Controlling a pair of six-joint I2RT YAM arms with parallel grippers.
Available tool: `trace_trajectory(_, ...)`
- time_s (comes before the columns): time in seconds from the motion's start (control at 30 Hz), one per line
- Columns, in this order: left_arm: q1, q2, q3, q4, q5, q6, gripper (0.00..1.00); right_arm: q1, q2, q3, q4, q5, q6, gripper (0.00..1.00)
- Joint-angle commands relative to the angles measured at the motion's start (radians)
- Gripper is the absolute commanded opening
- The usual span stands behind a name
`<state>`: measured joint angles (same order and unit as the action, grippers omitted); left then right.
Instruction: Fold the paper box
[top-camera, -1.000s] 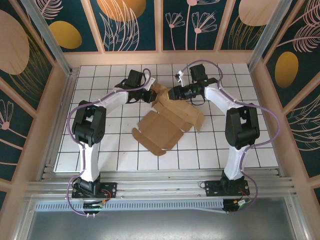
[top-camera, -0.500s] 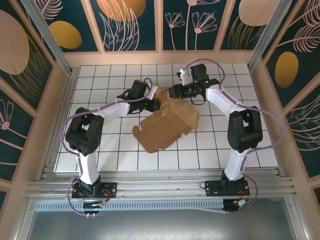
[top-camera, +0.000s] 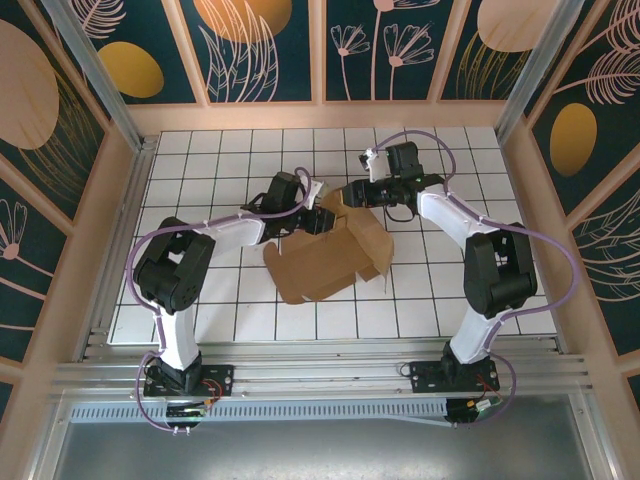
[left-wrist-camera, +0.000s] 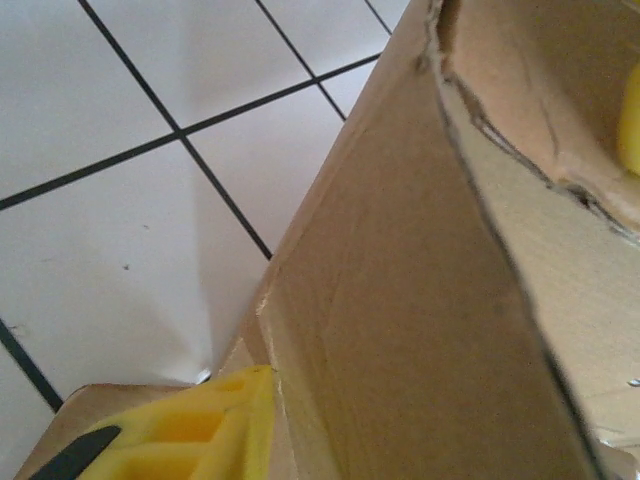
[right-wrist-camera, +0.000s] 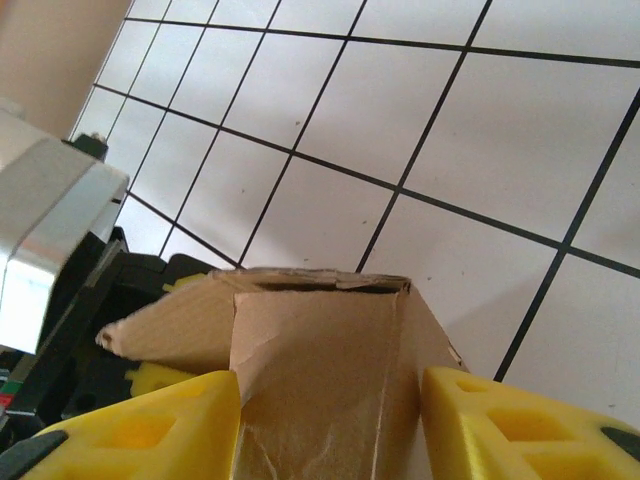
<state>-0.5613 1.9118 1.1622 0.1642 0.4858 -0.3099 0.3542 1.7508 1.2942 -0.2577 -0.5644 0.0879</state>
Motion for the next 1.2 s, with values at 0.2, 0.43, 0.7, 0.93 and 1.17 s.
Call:
trace_trajectory(0.2,-0.006,-0.059,-0.075,0.075,0.026,0.024,0.48,0.006,-0.016,-0.032,0.025,-0.009,-0.040,0.51)
trace_trajectory(0.43,-0.006,-0.151,-0.168,0.115,-0.002,0.081,0.55,0.036,-0.062,-0.113,0.035,0.044,-0.097,0.49)
trace_trajectory(0.7,-0.006,-0.283,-0.247,0.096,-0.006,0.200,0.59,0.037,-0.079,-0.112,0.018,0.054,-0.099,0.49)
trace_trajectory(0.93,0.002,-0.502,-0.339,0.084,-0.232,0.339,0.57,0.037,-0.073,-0.087,-0.003,0.051,-0.106,0.49)
trace_trajectory(1.17,0.112,-0.405,-0.322,0.055,-0.180,0.493,0.64,0.038,-0.067,-0.077,-0.013,0.034,-0.105,0.49)
